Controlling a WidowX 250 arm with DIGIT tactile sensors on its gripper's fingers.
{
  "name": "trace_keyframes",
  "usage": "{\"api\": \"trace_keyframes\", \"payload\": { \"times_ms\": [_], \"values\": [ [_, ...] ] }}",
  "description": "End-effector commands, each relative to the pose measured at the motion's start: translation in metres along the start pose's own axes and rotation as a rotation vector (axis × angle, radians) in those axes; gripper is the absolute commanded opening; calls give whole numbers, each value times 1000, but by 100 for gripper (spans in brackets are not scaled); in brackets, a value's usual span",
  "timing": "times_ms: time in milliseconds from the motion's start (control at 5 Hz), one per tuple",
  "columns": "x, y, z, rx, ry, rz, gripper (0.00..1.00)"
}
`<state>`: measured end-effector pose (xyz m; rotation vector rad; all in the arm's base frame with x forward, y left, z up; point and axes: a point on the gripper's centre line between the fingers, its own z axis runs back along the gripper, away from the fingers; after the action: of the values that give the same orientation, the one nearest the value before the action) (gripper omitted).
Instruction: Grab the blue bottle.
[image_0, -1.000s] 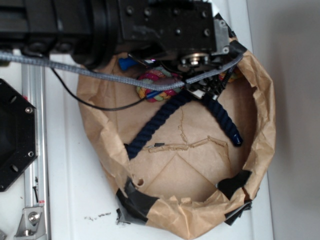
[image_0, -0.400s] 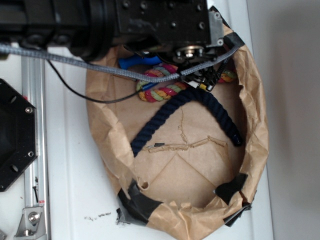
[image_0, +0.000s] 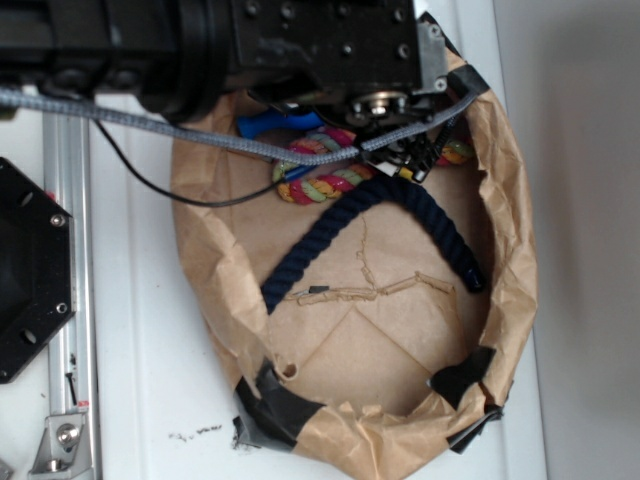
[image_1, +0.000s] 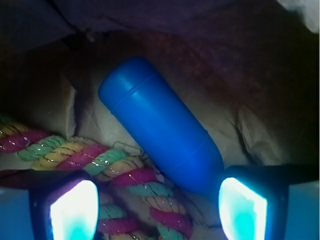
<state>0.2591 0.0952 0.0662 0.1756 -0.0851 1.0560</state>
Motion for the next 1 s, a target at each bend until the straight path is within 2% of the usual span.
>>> {"api": "trace_keyframes", "payload": {
  "times_ms": [0, 200, 400, 600, 800],
  "values": [
    [24, 16, 1, 18, -136, 22, 100],
    [23, 7, -12, -8, -154, -98, 100],
    [23, -10, -34, -9, -88, -246, 100],
    [23, -20, -62, -17, 9, -349, 100],
    [19, -20, -63, -24, 13, -350, 0]
  ]
}}
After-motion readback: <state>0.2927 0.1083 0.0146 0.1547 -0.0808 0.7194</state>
